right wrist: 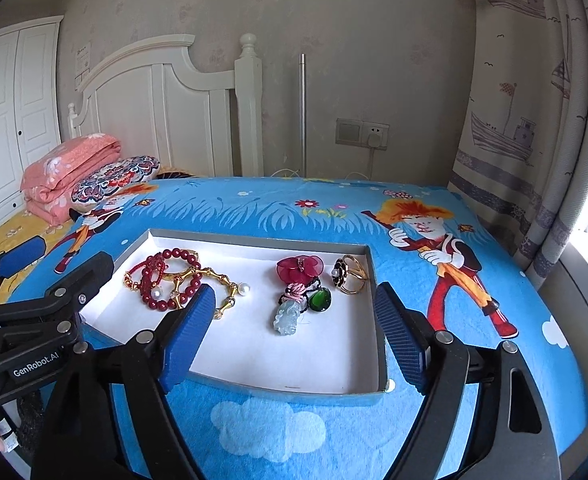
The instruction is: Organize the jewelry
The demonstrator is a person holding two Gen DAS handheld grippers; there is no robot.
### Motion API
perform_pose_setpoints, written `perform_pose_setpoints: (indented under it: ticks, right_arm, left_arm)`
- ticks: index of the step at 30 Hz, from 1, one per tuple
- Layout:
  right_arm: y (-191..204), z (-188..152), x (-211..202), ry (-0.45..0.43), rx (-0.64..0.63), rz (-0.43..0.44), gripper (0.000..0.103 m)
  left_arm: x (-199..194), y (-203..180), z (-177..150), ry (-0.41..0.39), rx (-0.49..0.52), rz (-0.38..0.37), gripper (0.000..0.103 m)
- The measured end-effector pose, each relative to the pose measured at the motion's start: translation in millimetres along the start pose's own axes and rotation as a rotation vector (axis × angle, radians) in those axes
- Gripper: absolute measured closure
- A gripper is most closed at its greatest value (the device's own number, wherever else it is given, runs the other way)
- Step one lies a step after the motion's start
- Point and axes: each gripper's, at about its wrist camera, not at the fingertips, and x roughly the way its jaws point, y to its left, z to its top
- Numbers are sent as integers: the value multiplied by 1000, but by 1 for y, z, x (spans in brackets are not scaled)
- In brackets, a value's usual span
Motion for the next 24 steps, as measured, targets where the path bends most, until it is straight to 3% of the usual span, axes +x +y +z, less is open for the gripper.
perform_pose_setpoints:
  ticks: [9,17,24]
  right_arm:
    - [-7,4,-15,-17,5,-6,19]
    - [-9,-3,-8,55,3,-17,19]
    - [-6,-1,-10,62,-15,-39,19]
  left_arm:
    - [-17,11,4,9,-27,11,5]
    - [-5,17,-6,75,-39,9,5]
    - [-3,12,-7,89,-15,27,5]
